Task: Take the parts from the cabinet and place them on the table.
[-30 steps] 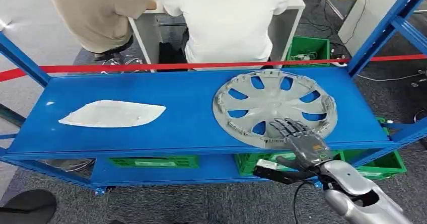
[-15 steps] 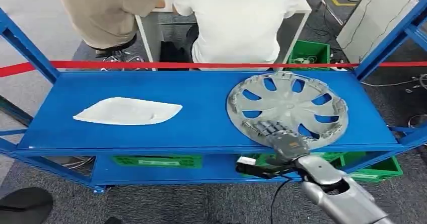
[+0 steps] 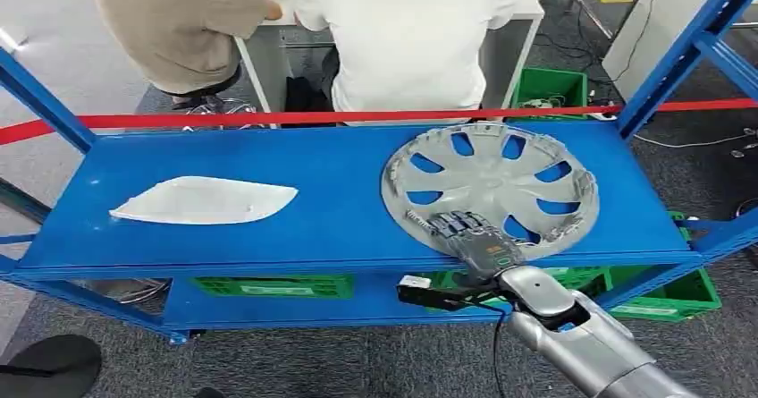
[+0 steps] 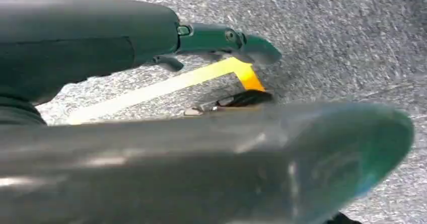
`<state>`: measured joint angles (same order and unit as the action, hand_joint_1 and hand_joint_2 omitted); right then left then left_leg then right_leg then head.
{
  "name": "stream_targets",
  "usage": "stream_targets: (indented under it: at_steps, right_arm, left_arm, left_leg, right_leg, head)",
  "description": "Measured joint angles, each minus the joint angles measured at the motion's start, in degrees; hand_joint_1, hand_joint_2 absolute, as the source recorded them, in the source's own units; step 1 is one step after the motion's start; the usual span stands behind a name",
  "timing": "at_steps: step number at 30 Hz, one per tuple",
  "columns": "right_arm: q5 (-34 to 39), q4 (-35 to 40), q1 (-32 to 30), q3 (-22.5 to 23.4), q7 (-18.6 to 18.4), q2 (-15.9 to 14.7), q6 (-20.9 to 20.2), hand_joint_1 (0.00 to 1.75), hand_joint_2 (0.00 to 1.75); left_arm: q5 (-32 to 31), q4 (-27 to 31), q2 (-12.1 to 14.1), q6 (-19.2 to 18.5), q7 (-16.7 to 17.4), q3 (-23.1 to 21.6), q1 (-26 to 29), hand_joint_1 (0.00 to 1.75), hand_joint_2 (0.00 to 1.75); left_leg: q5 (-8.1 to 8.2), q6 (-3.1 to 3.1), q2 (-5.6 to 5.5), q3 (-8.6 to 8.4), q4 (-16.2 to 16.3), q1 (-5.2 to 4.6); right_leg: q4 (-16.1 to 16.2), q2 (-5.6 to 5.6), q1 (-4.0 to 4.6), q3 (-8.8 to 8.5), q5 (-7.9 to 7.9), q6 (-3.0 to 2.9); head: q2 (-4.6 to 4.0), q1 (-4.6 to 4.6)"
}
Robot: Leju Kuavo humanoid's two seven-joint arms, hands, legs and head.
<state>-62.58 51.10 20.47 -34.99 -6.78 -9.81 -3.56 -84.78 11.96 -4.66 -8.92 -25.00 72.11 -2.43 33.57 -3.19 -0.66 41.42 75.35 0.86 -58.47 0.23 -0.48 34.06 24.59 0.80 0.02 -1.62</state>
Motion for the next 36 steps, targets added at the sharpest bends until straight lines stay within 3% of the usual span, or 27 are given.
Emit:
stream_targets:
  at_steps: [1, 2, 4, 5, 6, 8, 9, 11, 13, 14, 15, 16, 17, 19, 20, 24, 25, 26, 28, 29, 30, 31, 32, 34, 35, 36]
  right_arm:
    - [0.0, -0.2, 0.1, 0.0, 0.0, 0.0, 0.0, 0.0, 1.75]
    - [0.0, -0.3, 0.3, 0.0, -0.2, 0.1, 0.0, 0.0, 1.75]
    - [0.0, -0.6, 0.6, 0.0, -0.2, 0.2, 0.0, 0.0, 1.75]
    - [0.0, -0.7, 0.7, 0.0, -0.2, 0.1, 0.0, 0.0, 1.75]
    - [0.1, -0.8, 0.8, 0.0, -0.3, 0.1, 0.0, 0.0, 1.75]
    - [0.0, -1.0, 0.7, 0.0, -0.3, 0.1, 0.0, 0.1, 1.75]
    - [0.0, -1.4, 0.7, 0.0, -0.5, 0.1, -0.2, 1.75, 1.75]
    - [-0.1, -2.3, 1.0, 0.0, -1.4, 0.1, -0.2, 1.75, 1.75]
    - [-0.3, -4.1, 1.2, -0.1, -1.8, 0.5, 0.2, 1.75, 1.75]
    - [-0.3, -4.8, 1.3, -0.1, -2.0, 0.6, 0.3, 1.75, 1.75]
    - [-0.3, -5.4, 1.4, -0.2, -2.1, 0.6, 0.5, 1.75, 1.75]
    - [-0.3, -5.9, 1.6, -0.3, -2.2, 0.7, 0.7, 1.75, 1.75]
    - [-0.4, -6.3, 1.8, -0.4, -2.3, 0.8, 0.9, 1.75, 1.75]
    - [-0.7, -6.9, 2.1, -0.6, -2.4, 1.0, 1.5, 1.75, 1.75]
    - [-0.8, -7.0, 2.1, -0.6, -2.4, 1.1, 2.7, 1.75, 1.75]
    - [-0.5, -5.3, 1.2, -0.3, -2.5, 1.2, 4.9, 1.75, 1.75]
    - [-0.1, -3.9, 0.7, 0.3, -2.8, 1.0, 4.7, 1.75, 1.75]
    - [0.5, -2.2, 0.0, 1.1, -3.1, 0.7, 4.6, 1.75, 1.75]
    - [1.3, 2.4, -2.5, 2.8, -3.5, -0.9, 4.1, 1.75, 1.75]
    - [1.6, 4.4, -3.4, 3.7, -3.6, -1.6, 3.6, 1.75, 1.75]
    - [1.6, 5.9, -4.2, 4.4, -3.7, -2.3, 3.3, 1.75, 1.75]
    - [1.7, 7.5, -5.0, 5.1, -3.8, -2.8, 3.3, 1.75, 1.75]
    - [1.7, 8.9, -5.7, 5.6, -3.8, -3.2, 3.2, 1.75, 1.75]
    - [1.6, 11.5, -6.8, 6.5, -3.9, -3.8, 3.2, 1.75, 1.75]
    - [1.3, 12.8, -7.3, 7.0, -3.9, -4.3, 3.4, 1.75, 1.75]
    - [1.0, 13.9, -7.7, 7.4, -4.0, -4.7, 3.5, 1.75, 1.75]
  left_arm:
    - [0.0, 0.0, 0.1, 0.0, 0.0, 0.0, 0.0, 0.0, 0.0]
    - [0.0, 0.0, 0.1, 0.0, 0.0, 0.0, 0.0, 0.0, 0.0]
    - [0.0, 0.0, 0.2, 0.0, 0.0, 0.0, 0.0, 0.0, 0.0]
    - [0.0, 0.0, 0.0, 0.0, 0.0, 0.0, -0.1, 0.0, 0.0]
    - [0.0, 0.0, 0.0, 0.0, 0.0, 0.0, -0.2, 0.0, 0.0]
    - [0.0, 0.0, 0.0, 0.0, 0.0, 0.0, 0.0, 0.0, 0.0]
    - [0.0, 0.0, 0.0, 0.0, 0.0, 0.0, -0.1, 0.0, 0.0]
    - [0.0, 0.0, 0.1, 0.0, 0.0, 0.0, -0.2, 0.0, 0.0]
    - [0.0, 0.0, 0.1, 0.0, 0.0, 0.0, -0.2, 0.0, 0.0]
    - [-0.1, 0.0, 0.1, 0.0, 0.0, 0.0, -0.2, 0.0, 0.0]
    - [-0.1, 0.0, 0.1, 0.0, 0.0, 0.0, -0.2, 0.0, 0.0]
    - [-0.1, 0.0, 0.1, 0.0, 0.0, 0.0, -0.2, 0.0, 0.0]
    - [-0.1, 0.0, 0.1, 0.0, 0.0, 0.0, -0.2, 0.0, 0.0]
    - [-0.1, 0.0, 0.1, 0.0, 0.0, 0.0, -0.4, 0.0, 0.0]
    - [0.0, 0.0, 0.1, 0.0, 0.0, 0.0, -0.4, 0.0, 0.0]
    - [0.5, 0.0, 0.1, 0.3, -0.4, 0.0, -0.4, 0.0, 0.0]
    - [0.6, 0.0, 0.1, 0.3, -0.5, 0.0, -0.2, 0.0, 0.0]
    - [0.7, 0.0, 0.1, 0.4, -0.5, 0.0, -0.1, 0.0, 0.0]
    - [1.2, 0.0, 0.0, 0.5, -0.7, 0.0, 0.0, 0.0, 0.0]
    - [1.2, 0.0, 0.0, 0.5, -0.8, 0.0, 0.1, 0.0, 0.0]
    - [1.2, 0.0, 0.0, 0.5, -0.9, 0.0, 0.4, 0.0, 0.0]
    - [1.2, 0.0, 0.0, 0.5, -0.9, 0.0, 0.6, 0.0, 0.0]
    - [1.2, 0.0, 0.0, 0.5, -1.0, 0.0, 0.7, 0.0, 0.0]
    - [1.3, 0.0, 0.1, 0.5, -1.2, 0.1, 0.6, 0.0, 0.0]
    - [1.3, -0.1, -0.1, 0.5, -1.3, 0.1, 0.5, 0.0, 0.0]
    - [1.3, -0.1, -0.3, 0.5, -1.3, 0.1, 0.5, 0.0, 0.0]
  left_leg:
    - [-1.7, -0.01, 0.01, -0.83, -1.7, 0.04]
    - [-4.1, -0.01, 0.02, -2.73, -5.5, 0.11]
    - [-8.25, -0.43, 0.12, -7.86, -15.1, 0.53]
    - [-7.34, -0.41, -0.01, -8.85, -17.4, 0.56]
    - [-7.33, 0.6, -0.18, -8.42, -17.0, 0.62]
    - [-7.28, 1.29, -0.13, -8.33, -17.0, 0.35]
    - [-7.53, 1.8, -0.06, -8.37, -17.2, 0.55]
    - [-7.65, 2.55, 0.09, -8.4, -17.2, 0.62]
    - [-7.64, 2.79, 0.12, -8.36, -17.2, 0.56]
    - [-7.62, 2.83, 0.17, -8.38, -17.2, 0.55]
    - [-7.61, 2.84, 0.19, -8.46, -17.2, 0.56]
    - [-7.6, 2.83, 0.19, -8.59, -17.2, 0.58]
    - [-7.56, 2.78, 0.19, -8.76, -17.2, 0.6]
    - [-7.48, 2.56, 0.18, -9.04, -17.2, 0.61]
    - [-7.38, 2.14, 0.06, -9.14, -17.2, 0.31]
    - [-7.88, 0.41, -0.23, -9.14, -18.2, 0.46]
    - [-7.83, 0.19, -0.19, -8.93, -17.7, 0.56]
    - [-6.22, 0.13, -0.04, -8.32, -16.4, 0.4]
    - [-0.74, -0.14, -0.03, -4.49, -8.0, 0.44]
    - [1.06, -0.28, -0.01, -2.42, -3.5, 0.47]
    - [1.44, -0.36, 0.0, -1.29, -1.1, 0.48]
    - [0.35, -0.42, 0.01, -1.49, -1.5, 0.52]
    - [-1.92, -0.51, 0.02, -2.74, -4.2, 0.63]
    - [-7.09, -0.89, 0.09, -6.99, -13.3, 0.88]
    - [-7.14, -1.08, 0.09, -8.22, -16.0, 1.07]
    - [-7.14, -0.22, -0.26, -8.19, -16.8, 0.97]
  right_leg:
    - [0.0, 0.0, -0.08, -0.01, -0.04, 0.07]
    - [0.0, 0.01, -0.2, -0.04, -0.06, 0.21]
    - [-0.2, 0.28, -0.24, -0.06, -0.07, 0.83]
    - [-0.9, 0.44, 0.27, 0.38, 0.16, 1.31]
    - [-0.6, 0.66, 0.31, 0.56, -0.04, 1.51]
    - [-0.1, 0.72, 0.16, 0.36, -0.36, 2.02]
    - [-0.1, 0.74, 0.02, 0.38, -0.32, 2.28]
    - [-3.3, 0.3, 0.0, 1.87, 2.12, 2.81]
    - [-13.2, 0.27, -0.02, 6.32, 6.75, 3.09]
    - [-17.2, 0.27, -0.02, 8.2, 8.17, 3.14]
    - [-18.9, 0.27, -0.02, 9.07, 8.17, 3.11]
    - [-17.5, 0.26, -0.02, 8.38, 6.83, 3.02]
    - [-13.5, 0.25, -0.02, 6.33, 4.53, 2.86]
    - [-2.5, 0.2, -0.01, 0.28, 0.54, 2.32]
    - [-0.3, 0.15, 0.21, -0.74, 1.22, 2.2]
    - [0.1, 0.08, 0.52, -0.26, 1.07, 0.93]
    - [0.9, -0.03, -0.09, -0.88, -0.16, 0.27]
    - [1.1, -0.05, -0.1, -0.88, -0.47, 0.27]
    - [1.0, -0.51, -0.15, -0.6, -0.67, 0.21]
    - [1.0, -0.58, -0.14, -0.46, -0.67, 0.22]
    - [1.0, -0.59, -0.16, -0.37, -0.68, 0.27]
    - [1.0, -0.57, -0.24, -0.35, -0.67, 0.36]
    - [0.9, -0.43, -0.39, -0.38, -0.61, 0.58]
    - [0.3, -0.18, -0.87, -0.4, -0.22, 1.27]
    - [0.0, -0.13, -0.87, -0.14, 0.02, 1.79]
    - [-1.1, 0.01, -0.39, 0.44, 0.36, 2.33]
  head:
    - [0.0, 0.07]
    - [0.0, 0.11]
    - [0.0, 0.2]
    - [0.0, 0.7]
    - [0.02, 0.44]
    - [0.0, 0.24]
    - [0.0, 0.28]
    - [0.02, -0.07]
    - [0.0, -0.24]
    - [0.0, -0.33]
    - [0.0, -0.33]
    - [0.02, -0.37]
    - [0.02, -0.35]
    - [0.0, -0.37]
    - [0.02, -0.31]
    - [0.0, -0.26]
    - [0.0, -0.09]
    - [0.0, 0.0]
    - [0.0, 0.42]
    - [0.0, 0.37]
    - [0.0, 0.39]
    - [0.0, 0.39]
    - [0.0, 0.42]
    - [0.0, 0.44]
    - [0.0, 0.67]
    - [0.0, 1.12]
